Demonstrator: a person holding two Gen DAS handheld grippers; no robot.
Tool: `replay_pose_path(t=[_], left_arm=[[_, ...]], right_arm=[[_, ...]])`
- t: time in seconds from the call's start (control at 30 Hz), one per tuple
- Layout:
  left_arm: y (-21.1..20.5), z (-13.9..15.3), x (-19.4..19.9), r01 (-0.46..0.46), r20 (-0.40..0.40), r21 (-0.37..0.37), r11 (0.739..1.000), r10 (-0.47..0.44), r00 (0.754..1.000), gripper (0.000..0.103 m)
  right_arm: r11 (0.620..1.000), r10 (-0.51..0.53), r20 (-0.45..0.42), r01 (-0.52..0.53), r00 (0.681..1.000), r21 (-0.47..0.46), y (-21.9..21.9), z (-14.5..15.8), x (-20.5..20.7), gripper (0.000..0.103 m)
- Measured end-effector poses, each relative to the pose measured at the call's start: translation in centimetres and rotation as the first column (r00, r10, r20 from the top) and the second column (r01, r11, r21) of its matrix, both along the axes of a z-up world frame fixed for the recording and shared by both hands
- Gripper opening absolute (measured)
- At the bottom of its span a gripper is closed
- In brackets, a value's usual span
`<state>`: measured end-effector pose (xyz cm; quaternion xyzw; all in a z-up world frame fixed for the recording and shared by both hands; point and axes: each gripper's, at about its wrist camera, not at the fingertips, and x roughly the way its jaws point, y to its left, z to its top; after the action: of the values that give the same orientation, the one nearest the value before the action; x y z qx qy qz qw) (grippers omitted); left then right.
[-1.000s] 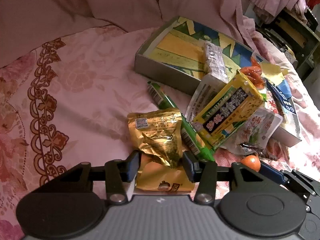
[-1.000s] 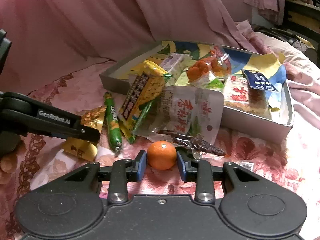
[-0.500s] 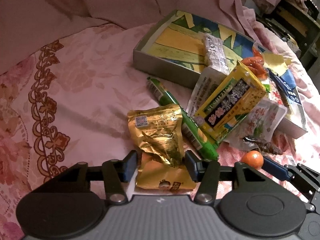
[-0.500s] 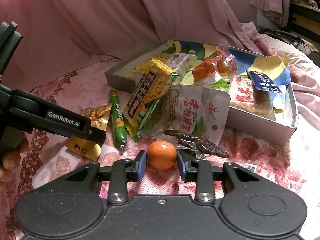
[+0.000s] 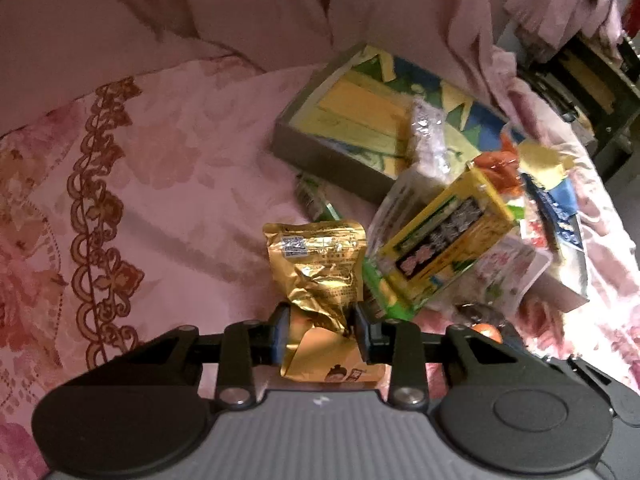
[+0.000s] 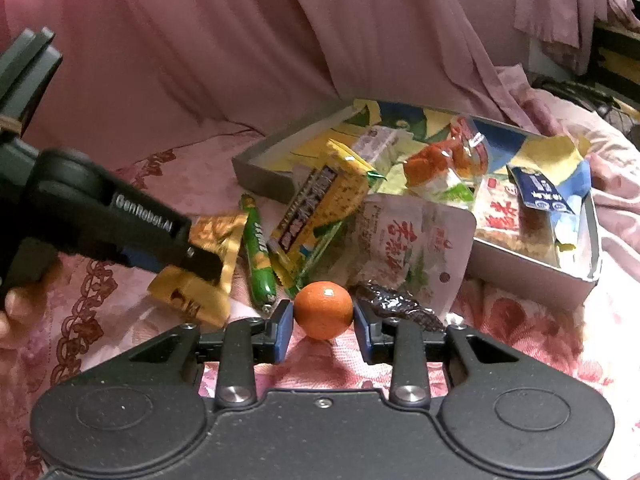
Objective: Organize snacks
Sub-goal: 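Lift the orange and gold foil bag and carry them over the tray box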
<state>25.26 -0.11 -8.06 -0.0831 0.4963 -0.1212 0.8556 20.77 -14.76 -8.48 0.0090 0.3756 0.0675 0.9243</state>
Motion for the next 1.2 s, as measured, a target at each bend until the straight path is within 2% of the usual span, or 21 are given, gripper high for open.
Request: replay_pose_path(t=[0.1,0.2,0.37,0.53,0.7,0.87,0.93,1.1,1.2], left_arm=[[-0.2,-0.4,0.0,0.007,-0.013,0.027,1.000,-0.006,1.000,0.037],[0.2,-0.2,0.0,-0.017,-0.012,-0.008,1.000,0.017,1.000,0.037],[0.5,1.6,-0.5,-0.020,0.081,-0.049,0.999,0.024,0.996,0.037],[0.3,3.4,0.3,-0.025,0.178,-0.106,0.994,0.044,0.983,0.037],[-0.5,5.3,2.2,-0.034,0.291,-0.157,0.987,0.079,0.953,0.037],[-2.1,5.3,4.8,-0.011,0.333,-0.193,0.981,0.076,0.940,0.037],[-2.6,4.8,5.7,-0.006,0.337,-0.196,0.981,0.073,0.939,0.037],[-2.4,2.8,7.6,-0.054,0.279,-0.233,0.971,0.120,0.953,0.037],[-1.9,1.9,8.8,-0.083,0.262,-0.254,0.964,0.151,0.953,0.037]], right_arm=[[1.000,0.007,-0.001,-0.007,1.000,-0.007,0.2,-0.1,-0.1,0.035],[1.000,0.007,0.003,-0.007,1.000,-0.007,0.2,0.0,-0.1,0.035],[1.000,0.002,0.033,-0.002,0.999,0.001,0.0,0.6,-0.3,0.035],[1.000,-0.023,0.124,0.022,0.992,0.014,-0.4,2.7,-0.5,0.035],[0.996,-0.095,0.212,0.092,0.973,0.024,-2.0,4.6,0.2,0.035],[0.979,-0.204,0.256,0.195,0.945,0.059,-4.8,5.8,2.4,0.035],[0.972,-0.233,0.251,0.223,0.940,0.069,-5.8,5.7,3.1,0.035],[0.958,-0.285,0.195,0.273,0.938,0.089,-7.4,4.3,4.9,0.035],[0.955,-0.294,0.176,0.283,0.939,0.084,-7.7,3.4,5.7,0.035]])
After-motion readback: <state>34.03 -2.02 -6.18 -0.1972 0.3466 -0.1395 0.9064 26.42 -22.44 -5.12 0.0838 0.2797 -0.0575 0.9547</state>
